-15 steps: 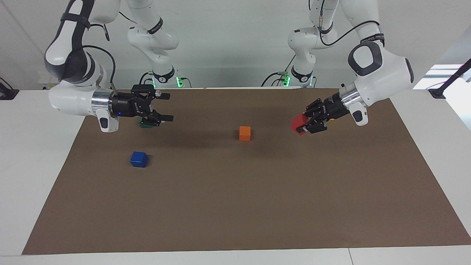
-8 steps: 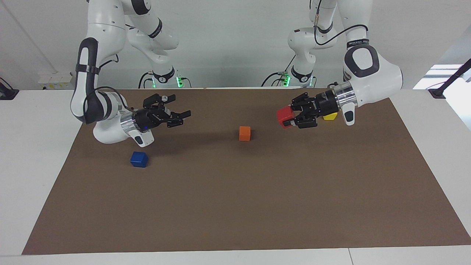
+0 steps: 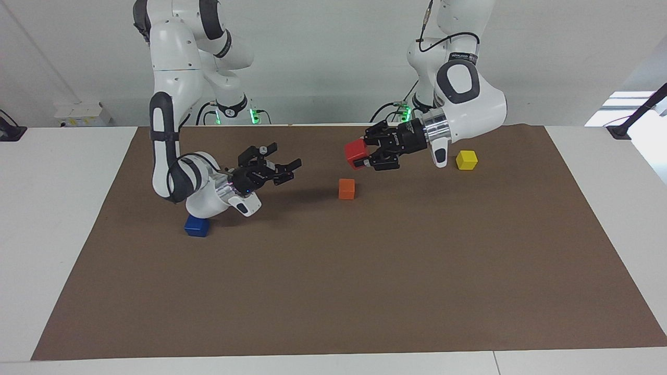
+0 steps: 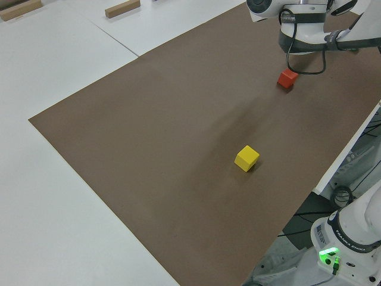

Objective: Transfer red block to right arm and stack on blue block

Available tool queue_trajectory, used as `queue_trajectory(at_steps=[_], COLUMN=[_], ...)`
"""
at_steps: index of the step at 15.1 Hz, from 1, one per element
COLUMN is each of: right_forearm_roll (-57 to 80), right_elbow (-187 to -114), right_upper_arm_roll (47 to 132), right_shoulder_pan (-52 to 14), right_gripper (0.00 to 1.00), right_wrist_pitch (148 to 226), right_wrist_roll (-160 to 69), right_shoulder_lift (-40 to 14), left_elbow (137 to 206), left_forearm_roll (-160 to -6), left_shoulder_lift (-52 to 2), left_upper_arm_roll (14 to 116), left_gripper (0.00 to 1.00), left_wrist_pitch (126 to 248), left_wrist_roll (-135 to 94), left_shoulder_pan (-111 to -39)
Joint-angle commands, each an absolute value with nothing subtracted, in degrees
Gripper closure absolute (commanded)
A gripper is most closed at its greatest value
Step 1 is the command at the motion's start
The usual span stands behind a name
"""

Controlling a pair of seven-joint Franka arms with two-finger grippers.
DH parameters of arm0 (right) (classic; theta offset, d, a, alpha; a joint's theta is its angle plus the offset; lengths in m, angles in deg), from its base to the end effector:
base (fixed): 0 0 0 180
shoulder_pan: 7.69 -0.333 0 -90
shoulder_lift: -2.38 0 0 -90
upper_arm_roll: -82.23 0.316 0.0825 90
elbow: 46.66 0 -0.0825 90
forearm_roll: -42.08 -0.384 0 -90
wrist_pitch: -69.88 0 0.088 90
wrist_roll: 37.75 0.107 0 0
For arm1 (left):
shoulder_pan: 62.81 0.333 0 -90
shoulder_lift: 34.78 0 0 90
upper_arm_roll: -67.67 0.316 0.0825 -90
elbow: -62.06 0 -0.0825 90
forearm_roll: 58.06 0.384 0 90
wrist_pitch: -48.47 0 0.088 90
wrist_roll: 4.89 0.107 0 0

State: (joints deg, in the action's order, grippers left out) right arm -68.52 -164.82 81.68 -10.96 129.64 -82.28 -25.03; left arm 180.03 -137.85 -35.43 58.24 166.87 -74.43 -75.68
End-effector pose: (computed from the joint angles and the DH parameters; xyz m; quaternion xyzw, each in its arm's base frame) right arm 0.5492 0.1548 0.3139 -0.4562 -0.0021 0.0763 0.8866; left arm 0.5056 -0.2633 0.4797 0.5833 0.5823 -0.4016 0.3993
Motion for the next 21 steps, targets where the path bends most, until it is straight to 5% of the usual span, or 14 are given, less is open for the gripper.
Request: queue_trajectory(at_steps=[1,10,21], right_forearm_roll=[-71.3,-73.7,-73.9], right_elbow=[-164.4,-162.9,-163.0], right_upper_arm_roll=[81.8,81.8,81.8], right_shoulder_pan=[-12.3,-16.6,-17.7], right_gripper=[0.01,0.01,0.01], right_wrist_pitch=[130.1,138.5,139.0], right_wrist_roll=[-83.1,-84.8,-85.9], right_shoulder_lift=[-25.1,-25.1,-25.3], left_elbow=[180.6,180.4,180.1], left_forearm_roll=[-138.9,-135.9,-135.5], left_shoulder_lift=[-37.8,-39.9,-36.0], left_upper_arm_roll=[58.7,50.6,50.6], left_gripper=[1.0,1.0,1.0], left_wrist_pitch=[169.5,191.2,197.2], left_wrist_roll=[-79.7,-93.0,-91.2], left_shoulder_pan=[-78.4,-82.9,-85.0])
